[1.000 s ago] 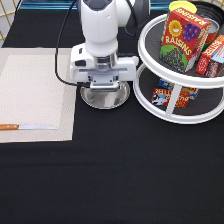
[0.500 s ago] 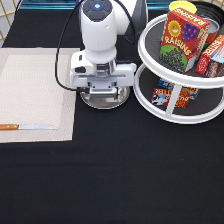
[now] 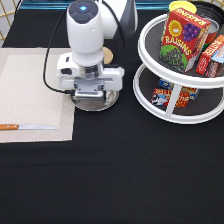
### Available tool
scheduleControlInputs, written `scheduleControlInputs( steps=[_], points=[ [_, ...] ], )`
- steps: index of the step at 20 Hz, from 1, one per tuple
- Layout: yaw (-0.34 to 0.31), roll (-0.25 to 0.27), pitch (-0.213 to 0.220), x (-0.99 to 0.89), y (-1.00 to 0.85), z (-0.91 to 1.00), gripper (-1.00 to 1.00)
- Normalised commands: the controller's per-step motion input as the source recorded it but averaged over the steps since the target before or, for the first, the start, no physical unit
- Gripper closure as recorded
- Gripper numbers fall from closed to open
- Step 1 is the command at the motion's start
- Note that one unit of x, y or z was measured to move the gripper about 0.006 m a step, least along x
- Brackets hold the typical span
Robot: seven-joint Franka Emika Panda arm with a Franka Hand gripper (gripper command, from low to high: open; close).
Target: Arrange plate and fork
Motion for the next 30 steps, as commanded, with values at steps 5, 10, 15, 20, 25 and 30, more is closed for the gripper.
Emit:
scheduleControlInputs(
  steps=[5, 10, 15, 20, 25, 30],
  points=[
    [0.016, 0.026, 0.001, 0.03, -0.97, 0.01, -1.00],
    [0.028, 0.016, 0.004, 0.06, -0.96, 0.00, -1.00],
    [0.036, 0.008, 0.006, 0.09, -0.95, 0.00, -1.00],
    [0.041, 0.008, 0.009, 0.10, -0.95, 0.00, -1.00],
    [0.086, 0.021, 0.012, 0.22, -0.89, 0.00, -1.00],
    [0.058, 0.020, 0.025, 0.12, -0.92, 0.00, -1.00]
  ],
)
